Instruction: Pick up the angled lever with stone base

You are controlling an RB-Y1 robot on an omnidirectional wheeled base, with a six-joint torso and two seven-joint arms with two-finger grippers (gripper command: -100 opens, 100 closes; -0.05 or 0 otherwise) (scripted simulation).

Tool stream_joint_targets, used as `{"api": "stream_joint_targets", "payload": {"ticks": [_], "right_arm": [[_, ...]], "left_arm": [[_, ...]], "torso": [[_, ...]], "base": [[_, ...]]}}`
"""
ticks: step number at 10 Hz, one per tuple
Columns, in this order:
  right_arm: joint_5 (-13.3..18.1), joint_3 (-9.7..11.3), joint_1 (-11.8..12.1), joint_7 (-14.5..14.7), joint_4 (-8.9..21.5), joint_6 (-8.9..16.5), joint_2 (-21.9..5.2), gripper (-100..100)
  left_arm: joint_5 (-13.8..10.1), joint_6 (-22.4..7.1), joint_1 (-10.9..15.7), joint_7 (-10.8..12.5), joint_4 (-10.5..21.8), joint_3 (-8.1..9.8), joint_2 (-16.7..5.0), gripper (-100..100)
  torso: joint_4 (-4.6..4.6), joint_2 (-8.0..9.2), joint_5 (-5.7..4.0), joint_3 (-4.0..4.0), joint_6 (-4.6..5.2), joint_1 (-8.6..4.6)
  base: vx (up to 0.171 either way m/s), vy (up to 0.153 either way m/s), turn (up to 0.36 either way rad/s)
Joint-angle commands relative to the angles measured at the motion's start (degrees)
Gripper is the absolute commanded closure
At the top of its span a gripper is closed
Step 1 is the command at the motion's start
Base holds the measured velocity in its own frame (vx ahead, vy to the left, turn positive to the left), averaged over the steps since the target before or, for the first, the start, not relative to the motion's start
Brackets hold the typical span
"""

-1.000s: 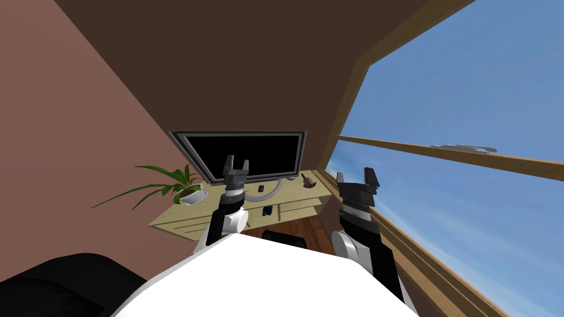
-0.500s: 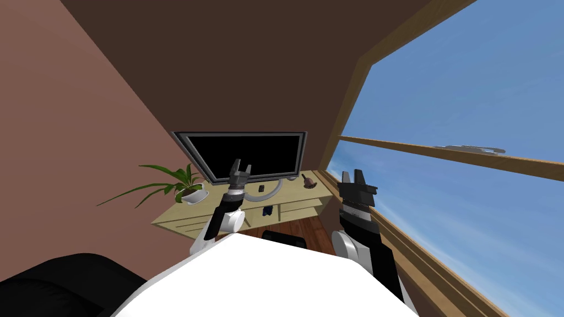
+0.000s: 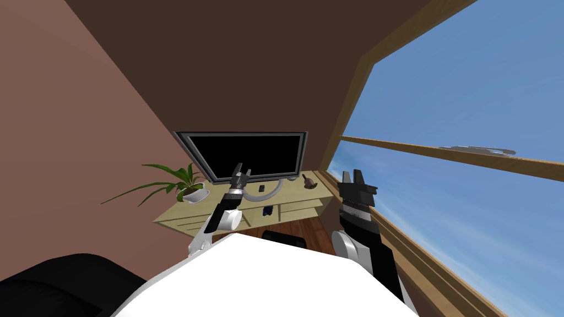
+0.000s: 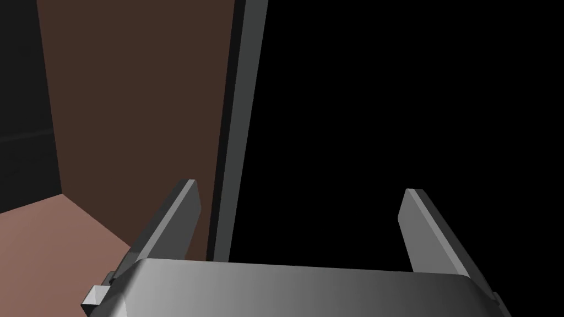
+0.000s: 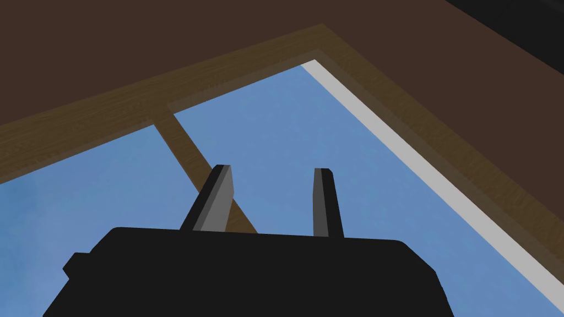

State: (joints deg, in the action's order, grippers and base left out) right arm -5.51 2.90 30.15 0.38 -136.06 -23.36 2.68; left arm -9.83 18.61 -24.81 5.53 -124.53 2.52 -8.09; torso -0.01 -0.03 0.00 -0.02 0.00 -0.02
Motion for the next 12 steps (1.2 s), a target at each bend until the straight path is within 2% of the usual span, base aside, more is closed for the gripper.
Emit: {"api": "stream_joint_targets", "payload": {"ticks": [1, 2, 3, 4, 5, 6, 7, 8, 9, 10, 11, 12], "right_arm": [[0.0, 0.0, 0.0, 0.0, 0.0, 0.0, 0.0, 0], [0.0, 0.0, 0.0, 0.0, 0.0, 0.0, 0.0, 0], [0.0, 0.0, 0.0, 0.0, 0.0, 0.0, 0.0, 0], [0.0, 0.0, 0.0, 0.0, 0.0, 0.0, 0.0, 0], [0.0, 0.0, 0.0, 0.0, 0.0, 0.0, 0.0, 0], [0.0, 0.0, 0.0, 0.0, 0.0, 0.0, 0.0, 0], [0.0, 0.0, 0.0, 0.0, 0.0, 0.0, 0.0, 0], [0.0, 0.0, 0.0, 0.0, 0.0, 0.0, 0.0, 0], [0.0, 0.0, 0.0, 0.0, 0.0, 0.0, 0.0, 0], [0.0, 0.0, 0.0, 0.0, 0.0, 0.0, 0.0, 0], [0.0, 0.0, 0.0, 0.0, 0.0, 0.0, 0.0, 0], [0.0, 0.0, 0.0, 0.0, 0.0, 0.0, 0.0, 0]], "left_arm": [[-0.9, -2.4, 0.6, 1.0, 2.8, 0.97, -0.2, -100], [-1.9, -4.0, 1.1, 2.1, 4.7, 2.15, -0.6, -100], [-1.9, -4.7, 1.1, 2.1, 4.7, 2.15, -0.6, -100], [-3.0, -6.9, 1.5, 3.2, 6.8, 3.35, -1.0, -100], [-3.0, -7.1, 1.5, 3.2, 6.8, 3.35, -1.0, -100], [-4.1, -9.4, 2.1, 4.4, 8.9, 4.56, -1.3, -100], [-4.1, -9.6, 2.1, 4.4, 8.9, 4.56, -1.3, -100], [-5.1, -11.6, 2.6, 5.6, 11.1, 5.74, -1.6, -100], [-5.1, -12.2, 2.6, 5.6, 11.1, 5.74, -1.6, -100], [-6.2, -13.9, 3.3, 6.9, 13.3, 6.89, -1.9, -100], [-6.2, -14.8, 3.3, 6.9, 13.3, 6.89, -1.9, -100], [-7.3, -17.1, 4.0, 8.1, 15.2, 7.99, -2.1, -100]], "torso": [[0.0, 0.0, 0.0, 0.0, 0.0, 0.0], [0.0, -0.01, 0.01, -0.01, 0.0, 0.01], [-0.01, -0.02, 0.01, -0.01, -0.01, 0.01], [0.0, 0.0, 0.0, 0.0, -0.01, 0.01], [0.0, 0.0, 0.0, 0.0, -0.01, 0.0], [0.0, 0.01, 0.0, 0.0, 0.0, 0.0], [0.0, 0.02, 0.0, 0.01, -0.02, 0.01], [0.0, 0.01, 0.0, 0.0, 0.01, 0.0], [0.0, 0.0, 0.0, 0.0, -0.01, -0.01], [0.0, 0.0, 0.0, 0.0, 0.0, 0.0], [0.0, -0.01, 0.0, 0.0, -0.01, -0.01], [0.0, 0.0, -0.01, 0.0, 0.0, -0.02]], "base": [[0.006, -0.006, 0.02], [0.007, -0.008, 0.047], [0.006, -0.008, 0.015], [0.007, -0.008, 0.033], [0.004, -0.008, 0.015], [0.006, -0.008, 0.034], [0.005, -0.007, 0.019], [0.007, -0.008, 0.027], [0.006, -0.008, 0.019], [0.009, -0.011, 0.045], [0.007, -0.011, 0.016], [0.008, -0.011, 0.033]]}}
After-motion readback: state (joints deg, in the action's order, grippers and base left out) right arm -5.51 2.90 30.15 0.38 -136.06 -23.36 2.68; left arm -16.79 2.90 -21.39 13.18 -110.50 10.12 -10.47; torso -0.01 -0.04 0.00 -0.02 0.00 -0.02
